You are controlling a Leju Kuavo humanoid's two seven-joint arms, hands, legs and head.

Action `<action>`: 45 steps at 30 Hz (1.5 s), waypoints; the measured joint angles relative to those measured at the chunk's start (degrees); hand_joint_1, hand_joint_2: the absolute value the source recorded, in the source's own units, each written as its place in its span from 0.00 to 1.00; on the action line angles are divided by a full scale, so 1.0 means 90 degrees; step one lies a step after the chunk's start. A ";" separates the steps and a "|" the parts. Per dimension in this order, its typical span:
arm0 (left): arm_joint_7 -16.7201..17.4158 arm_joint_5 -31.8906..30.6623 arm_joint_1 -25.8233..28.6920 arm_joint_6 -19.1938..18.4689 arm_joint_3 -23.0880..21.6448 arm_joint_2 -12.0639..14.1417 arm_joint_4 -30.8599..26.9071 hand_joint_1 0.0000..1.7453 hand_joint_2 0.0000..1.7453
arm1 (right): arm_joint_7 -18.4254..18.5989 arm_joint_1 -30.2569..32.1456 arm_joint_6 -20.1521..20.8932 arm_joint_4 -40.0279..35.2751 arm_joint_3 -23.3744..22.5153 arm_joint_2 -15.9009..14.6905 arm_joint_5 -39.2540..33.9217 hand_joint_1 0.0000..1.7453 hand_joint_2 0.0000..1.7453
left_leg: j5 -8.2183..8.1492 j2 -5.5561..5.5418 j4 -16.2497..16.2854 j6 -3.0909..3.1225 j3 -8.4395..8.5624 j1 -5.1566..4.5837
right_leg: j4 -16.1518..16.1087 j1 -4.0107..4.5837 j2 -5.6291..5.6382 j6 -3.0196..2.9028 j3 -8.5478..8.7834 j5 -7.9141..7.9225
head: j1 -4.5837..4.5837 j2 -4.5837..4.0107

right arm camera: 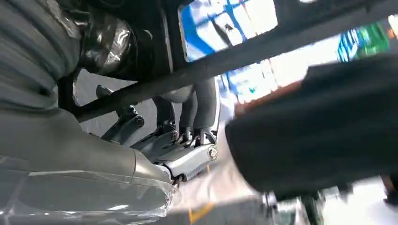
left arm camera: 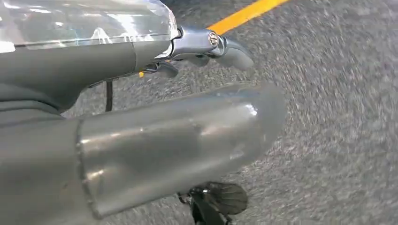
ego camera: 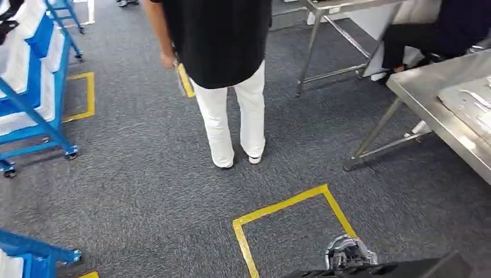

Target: Take the parts from the cabinet and place them on the table.

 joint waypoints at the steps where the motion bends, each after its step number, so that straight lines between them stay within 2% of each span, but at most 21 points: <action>1: -0.0032 -0.0010 -0.0009 0.0095 -0.0005 -0.0036 0.0017 0.00 0.00 | -0.0029 0.0116 -0.0027 -0.0068 -0.0027 -0.0044 -0.0034 1.00 1.00 | -0.0019 0.0077 0.0001 -0.0010 0.0016 0.0000 | -0.0069 -0.0010 -0.0016 0.0018 0.0020 0.0134 | 0.0000 -0.0002; 3: -0.0075 -0.0053 -0.0039 0.0394 -0.0014 -0.0104 0.0136 0.00 0.00 | -0.0102 0.0325 -0.0065 -0.0262 -0.0090 -0.0121 -0.0126 1.00 1.00 | -0.0070 0.0209 0.0002 -0.0034 0.0078 0.0003 | -0.0915 -0.0030 -0.0095 0.0029 0.0446 0.0664 | 0.0000 -0.0002; 4: -0.0090 -0.0048 -0.0050 0.0564 -0.0015 -0.0126 0.0221 0.00 0.00 | -0.0119 0.0402 -0.0051 -0.0359 -0.0143 -0.0153 -0.0163 1.00 1.00 | -0.0105 0.0287 0.0004 -0.0063 0.0131 0.0002 | -0.1577 -0.0025 -0.0283 0.0016 0.0798 0.0964 | 0.0000 -0.0002; 5: -0.0095 -0.0036 -0.0048 0.0653 -0.0017 -0.0143 0.0270 0.00 0.00 | -0.0124 0.0446 -0.0026 -0.0425 -0.0192 -0.0162 -0.0175 1.00 1.00 | -0.0137 0.0357 0.0003 -0.0106 0.0165 -0.0021 | -0.1947 0.0028 -0.0657 -0.0034 0.0978 0.0927 | 0.0000 -0.0002; 10: -0.0099 0.0012 -0.0125 0.0764 -0.0027 -0.0214 0.0364 0.00 0.00 | -0.0121 0.0637 0.0056 -0.0619 -0.0313 -0.0165 -0.0211 1.00 1.00 | -0.0276 0.0650 0.0009 -0.0290 0.0295 -0.0038 | -0.2035 0.0009 -0.0212 -0.0263 0.0999 0.0972 | -0.0007 -0.0002; 12: -0.0102 0.0015 -0.0130 0.0777 -0.0022 -0.0218 0.0386 0.00 0.00 | -0.0121 0.0666 0.0058 -0.0670 -0.0340 -0.0175 -0.0216 1.00 1.00 | -0.0663 0.0008 0.0589 -0.0325 0.0082 0.0006 | -0.2050 0.0012 -0.0105 -0.0333 0.1016 0.0990 | -0.0019 0.0000; 15: -0.0099 0.0017 -0.0093 0.0777 -0.0019 -0.0218 0.0406 0.00 0.00 | -0.0117 0.0687 0.0058 -0.0670 -0.0347 -0.0175 -0.0216 1.00 1.00 | -0.1231 -0.0191 0.2031 -0.0350 -0.0653 0.0003 | -0.2029 0.0038 0.0137 -0.0363 0.1013 0.0980 | -0.0019 -0.0002; 17: -0.0099 0.0020 -0.0077 0.0777 -0.0022 -0.0218 0.0410 0.00 0.00 | -0.0116 0.0698 0.0056 -0.0670 -0.0352 -0.0175 -0.0218 1.00 1.00 | -0.0905 -0.0199 0.1937 -0.0328 -0.0705 0.0003 | -0.1997 0.0053 0.0329 -0.0372 0.1024 0.0961 | -0.0019 0.0000; 19: -0.0099 0.0039 -0.0080 0.0765 -0.0024 -0.0218 0.0410 0.00 0.00 | -0.0058 0.0721 0.0044 -0.0704 -0.0352 -0.0140 -0.0174 1.00 1.00 | -0.0250 -0.0311 0.0858 -0.0275 -0.0277 0.0004 | -0.1973 0.0055 0.0512 -0.0351 0.1048 0.0940 | -0.0019 -0.0002; 20: -0.0099 0.0068 -0.0076 0.0740 -0.0024 -0.0216 0.0410 0.00 0.00 | -0.0019 0.0730 0.0034 -0.0745 -0.0352 -0.0097 -0.0111 1.00 1.00 | -0.0031 -0.0538 0.0374 -0.0247 -0.0084 0.0004 | -0.1957 0.0049 0.0572 -0.0335 0.1042 0.0930 | -0.0019 -0.0002; 21: -0.0094 0.0075 -0.0078 0.0713 -0.0024 -0.0211 0.0410 0.00 0.00 | 0.0027 0.0725 0.0012 -0.0779 -0.0352 -0.0053 -0.0060 1.00 1.00 | -0.0122 -0.0825 0.0171 -0.0219 -0.0028 0.0005 | -0.1924 0.0074 0.0637 -0.0300 0.1012 0.0916 | -0.0017 -0.0002; 25: -0.0065 0.0148 -0.0065 0.0641 -0.0085 -0.0214 0.0410 0.00 0.00 | 0.0061 0.0808 -0.0061 -0.0891 -0.0352 0.0008 -0.0005 1.00 1.00 | -0.0057 -0.0540 0.0068 -0.0099 0.0030 0.0002 | -0.1969 0.0039 0.0906 -0.0113 0.0949 0.0959 | -0.0017 -0.0002; 28: -0.0031 0.0219 -0.0033 0.0621 -0.0167 -0.0221 0.0410 0.00 0.00 | 0.0058 0.0816 -0.0068 -0.0932 -0.0354 0.0008 -0.0005 1.00 1.00 | -0.0011 -0.0260 -0.0018 0.0026 0.0055 0.0021 | -0.1167 0.0046 0.0087 -0.0065 0.0580 0.0424 | 0.0005 -0.0002; 31: -0.0009 0.0294 0.0006 0.0633 -0.0204 -0.0221 0.0410 0.00 0.00 | 0.0083 0.0821 -0.0065 -0.0930 -0.0357 0.0005 0.0025 1.00 1.00 | -0.0047 0.0031 -0.0007 0.0012 0.0060 0.0016 | -0.0076 -0.0011 0.0007 0.0019 0.0044 0.0045 | 0.0005 -0.0002; 34: -0.0002 0.0347 0.0011 0.0648 -0.0291 -0.0226 0.0410 0.00 0.00 | 0.0085 0.0832 -0.0058 -0.0923 -0.0432 -0.0029 0.0003 1.00 1.00 | -0.0118 0.0277 0.0008 -0.0041 0.0123 0.0024 | -0.1151 -0.0059 -0.0133 0.0050 0.0612 0.0734 | 0.0005 -0.0002; 35: -0.0002 0.0350 0.0011 0.0648 -0.0316 -0.0226 0.0410 0.00 0.00 | 0.0083 0.0835 -0.0058 -0.0923 -0.0452 -0.0031 0.0003 1.00 1.00 | -0.0151 0.0337 0.0021 -0.0076 0.0162 0.0024 | -0.1754 -0.0056 -0.0361 0.0040 0.0951 0.0965 | 0.0005 0.0000; 36: 0.0000 0.0352 0.0014 0.0650 -0.0328 -0.0223 0.0410 0.00 0.00 | 0.0085 0.0817 -0.0058 -0.0915 -0.0464 -0.0041 0.0003 1.00 1.00 | -0.0181 0.0397 0.0026 -0.0121 0.0176 -0.0012 | -0.1893 0.0008 -0.0530 -0.0020 0.1027 0.0856 | 0.0000 -0.0002; 40: -0.0002 0.0357 -0.0026 0.0658 -0.0369 -0.0228 0.0410 0.00 0.00 | 0.0078 0.0848 -0.0058 -0.0920 -0.0498 -0.0048 0.0003 1.00 1.00 | -0.0234 0.0610 -0.0006 -0.0256 0.0320 -0.0025 | -0.1946 0.0039 -0.0251 -0.0164 0.1002 0.0877 | 0.0002 -0.0002; 41: -0.0002 0.0355 -0.0022 0.0658 -0.0393 -0.0233 0.0410 0.00 0.00 | 0.0078 0.0855 -0.0058 -0.0923 -0.0508 -0.0051 0.0003 1.00 1.00 | -0.0290 0.0525 0.0032 -0.0318 0.0304 0.0010 | -0.2002 -0.0029 -0.0174 -0.0231 0.1045 0.0918 | -0.0002 -0.0002; 43: -0.0002 0.0360 -0.0025 0.0660 -0.0396 -0.0233 0.0410 0.00 0.00 | 0.0078 0.0855 -0.0056 -0.0920 -0.0515 -0.0053 0.0003 1.00 1.00 | -0.0670 -0.0039 0.0613 -0.0348 0.0056 0.0026 | -0.2009 -0.0028 -0.0073 -0.0287 0.1040 0.0933 | -0.0005 -0.0002; 45: 0.0005 0.0377 0.0013 0.0663 -0.0396 -0.0231 0.0410 0.00 0.00 | 0.0066 0.0850 -0.0065 -0.0920 -0.0519 -0.0051 0.0003 1.00 1.00 | -0.1089 -0.0167 0.1597 -0.0351 -0.0442 0.0025 | -0.2001 0.0001 0.0061 -0.0317 0.1033 0.0924 | -0.0005 -0.0002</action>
